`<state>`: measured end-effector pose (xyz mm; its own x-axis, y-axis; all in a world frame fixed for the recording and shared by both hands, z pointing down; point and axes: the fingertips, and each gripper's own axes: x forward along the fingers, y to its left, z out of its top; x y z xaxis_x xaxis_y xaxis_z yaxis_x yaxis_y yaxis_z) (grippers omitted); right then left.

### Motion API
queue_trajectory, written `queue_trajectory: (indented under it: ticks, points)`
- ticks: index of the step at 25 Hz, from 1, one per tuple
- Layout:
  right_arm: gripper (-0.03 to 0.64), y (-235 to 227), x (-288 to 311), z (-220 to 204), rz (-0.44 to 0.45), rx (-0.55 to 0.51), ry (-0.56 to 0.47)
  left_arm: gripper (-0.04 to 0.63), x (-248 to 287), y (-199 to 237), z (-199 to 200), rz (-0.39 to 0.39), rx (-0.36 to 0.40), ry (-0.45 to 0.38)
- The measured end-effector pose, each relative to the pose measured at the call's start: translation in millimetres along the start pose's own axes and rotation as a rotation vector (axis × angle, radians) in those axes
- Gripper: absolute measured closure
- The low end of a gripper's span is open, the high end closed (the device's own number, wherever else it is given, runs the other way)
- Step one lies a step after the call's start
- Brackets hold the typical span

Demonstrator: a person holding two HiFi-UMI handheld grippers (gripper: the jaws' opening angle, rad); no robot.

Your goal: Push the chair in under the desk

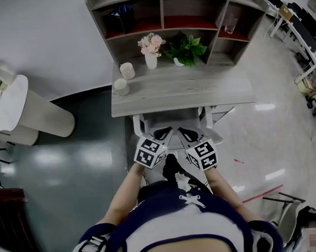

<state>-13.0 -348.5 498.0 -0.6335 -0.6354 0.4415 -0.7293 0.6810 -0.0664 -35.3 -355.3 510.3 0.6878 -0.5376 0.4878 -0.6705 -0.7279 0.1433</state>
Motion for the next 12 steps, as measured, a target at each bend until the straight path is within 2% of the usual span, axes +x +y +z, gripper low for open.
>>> queue_trajectory:
  ticks: [3, 5, 8, 12]
  points:
    - [0.595, 1, -7, 21, -0.039, -0.001, -0.100, 0.584, -11, 4, 17, 0.119, 0.033, -0.088]
    - [0.597, 4, -15, 34, -0.063, -0.012, -0.164, 0.584, -19, -1, 27, 0.149, 0.048, -0.134]
    - [0.597, 14, -30, 52, -0.065, -0.032, -0.269, 0.586, -28, -12, 38, 0.152, 0.047, -0.194]
    - [0.599, 24, -47, 73, -0.065, -0.058, -0.362, 0.586, -42, -26, 59, 0.110, 0.015, -0.311]
